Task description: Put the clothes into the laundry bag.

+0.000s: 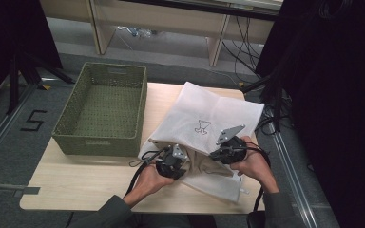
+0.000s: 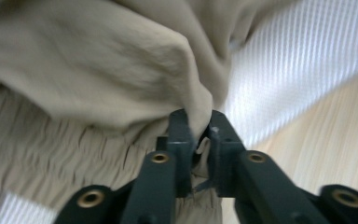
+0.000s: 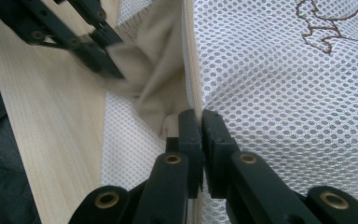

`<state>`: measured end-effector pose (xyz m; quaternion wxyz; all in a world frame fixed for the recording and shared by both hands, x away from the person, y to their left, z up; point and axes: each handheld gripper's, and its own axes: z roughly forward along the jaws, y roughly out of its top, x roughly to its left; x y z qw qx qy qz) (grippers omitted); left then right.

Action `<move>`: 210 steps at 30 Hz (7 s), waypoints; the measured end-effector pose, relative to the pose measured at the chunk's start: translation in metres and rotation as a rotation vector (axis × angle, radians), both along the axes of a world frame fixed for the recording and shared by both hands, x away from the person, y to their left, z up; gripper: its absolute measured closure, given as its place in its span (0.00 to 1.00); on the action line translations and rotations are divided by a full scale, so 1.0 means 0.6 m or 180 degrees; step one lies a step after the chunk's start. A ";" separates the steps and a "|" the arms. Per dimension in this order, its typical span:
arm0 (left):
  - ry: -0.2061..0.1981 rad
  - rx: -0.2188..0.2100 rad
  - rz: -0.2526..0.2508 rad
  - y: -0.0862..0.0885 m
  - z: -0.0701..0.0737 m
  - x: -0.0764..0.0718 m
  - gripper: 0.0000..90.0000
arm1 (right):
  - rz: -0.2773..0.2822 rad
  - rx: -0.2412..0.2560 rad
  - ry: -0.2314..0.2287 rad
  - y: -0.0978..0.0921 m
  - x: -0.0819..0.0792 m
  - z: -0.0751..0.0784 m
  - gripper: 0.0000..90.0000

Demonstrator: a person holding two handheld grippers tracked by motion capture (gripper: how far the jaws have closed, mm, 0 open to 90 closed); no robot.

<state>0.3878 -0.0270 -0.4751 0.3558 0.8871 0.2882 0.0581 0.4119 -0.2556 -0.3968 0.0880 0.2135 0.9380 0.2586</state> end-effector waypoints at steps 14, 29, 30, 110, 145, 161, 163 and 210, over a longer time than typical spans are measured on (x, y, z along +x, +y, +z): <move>-0.0159 -0.0295 0.0265 -0.058 0.005 0.071 0.94 | 0.0063 0.0049 0.0028 0.001 -0.001 0.000 0.98; 0.0023 -0.0320 0.0295 0.006 -0.007 0.019 0.43 | -0.0062 -0.0004 -0.0253 0.013 -0.003 0.000 0.85; 0.0028 -0.0313 0.0281 0.008 -0.009 0.017 0.43 | -0.0037 -0.0037 -0.0338 0.018 -0.003 0.001 0.83; -0.0363 -0.0265 0.0056 -0.004 -0.025 0.022 0.77 | 0.0239 -0.0188 0.0081 0.074 0.008 -0.062 0.97; -0.0032 0.0282 -0.0004 0.064 -0.041 0.002 0.99 | 0.0178 -0.0536 0.0166 0.084 0.029 -0.106 0.98; 0.0000 0.0272 -0.0123 0.052 -0.041 -0.069 0.99 | 0.0102 -0.0729 0.0118 0.096 0.063 -0.121 0.98; 0.0028 0.0244 -0.0116 0.051 -0.041 -0.074 0.99 | 0.0109 -0.0726 0.0094 0.095 0.067 -0.122 0.98; -0.0396 0.0109 0.0527 -0.020 -0.044 0.039 0.99 | 0.0181 -0.0336 0.0026 0.079 0.048 -0.035 0.98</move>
